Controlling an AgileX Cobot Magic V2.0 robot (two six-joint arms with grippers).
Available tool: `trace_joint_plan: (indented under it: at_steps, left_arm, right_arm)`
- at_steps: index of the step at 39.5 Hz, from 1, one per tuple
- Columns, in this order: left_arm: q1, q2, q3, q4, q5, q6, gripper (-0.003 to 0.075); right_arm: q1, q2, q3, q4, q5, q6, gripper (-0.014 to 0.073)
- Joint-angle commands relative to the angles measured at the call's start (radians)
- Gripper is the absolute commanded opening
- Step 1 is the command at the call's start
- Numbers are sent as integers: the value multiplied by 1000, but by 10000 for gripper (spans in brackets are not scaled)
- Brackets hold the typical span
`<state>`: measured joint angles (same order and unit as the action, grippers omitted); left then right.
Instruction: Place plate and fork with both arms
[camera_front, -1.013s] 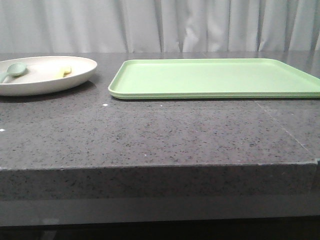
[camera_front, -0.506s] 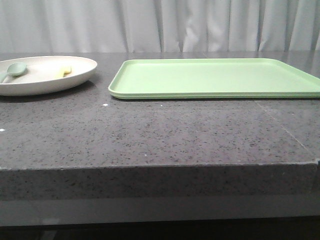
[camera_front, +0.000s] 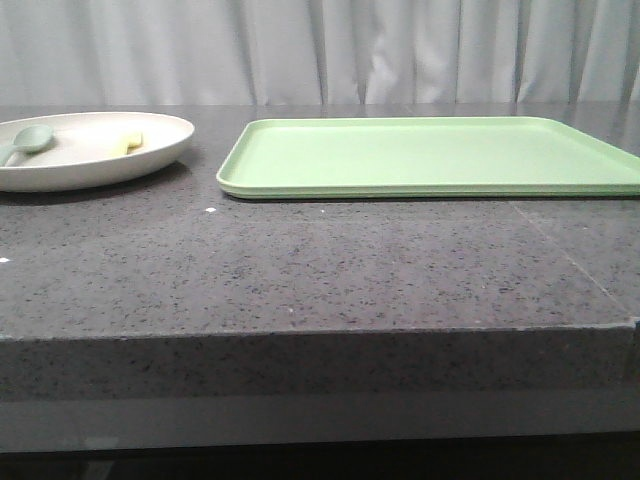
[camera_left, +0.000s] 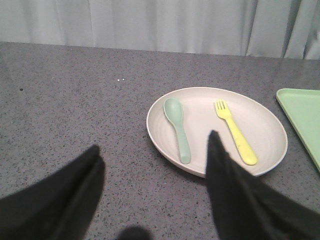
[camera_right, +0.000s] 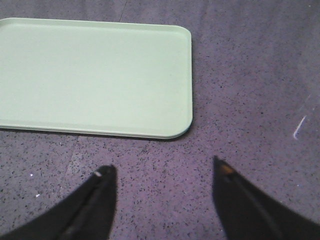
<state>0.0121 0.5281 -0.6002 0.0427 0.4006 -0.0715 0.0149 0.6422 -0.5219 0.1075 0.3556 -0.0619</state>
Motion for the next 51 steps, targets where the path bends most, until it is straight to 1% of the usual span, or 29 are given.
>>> trace_joint_plan:
  at_steps: [1,11,18,23,26,31,34,37,40,45,47,51]
  left_arm:
    - [-7,9,-35,9,-77,-1,632]
    - [-7,9,-35,6,-79,-1,630]
    - [-7,17,-37,-48,-93,-3,630]
    - [1,81,-94,-43,17,-8,630]
    - [15,154,-144,-28,75,-8,630]
    - [73,310,-244,-29,158,-8,630]
    - [118,429,-316,-50,236,-8,630]
    - [164,528,-385,-100,296,8,630]
    - [199,611,-445,-190,342,77,630]
    - [259,736,-539,-421,408,242,630]
    - [289,796,-576,-541,434,313,630]
    - [321,886,-645,-660,471,353,630]
  right_arm:
    - [0,6,-37,2,-73,-4,665]
    - [0,6,-37,2,-73,-4,654]
    - [0,6,-37,2,-73,-4,654]
    - [0,6,-37,2,-73,-4,654]
    - [0,6,-37,2,-73,-4,654]
    - [0,6,-37,2,-73,-4,654]
    - [0,6,-37,2,-73,-4,654]
    - [0,6,-37,2,-73,-4,654]
    - [0,6,-37,2,-73,-4,654]
    - [0,6,-37,2,-73,-4,654]
    - [0,6,-37,2,-73,-4,654]
    - [0,6,-37,2,-73,-4,654]
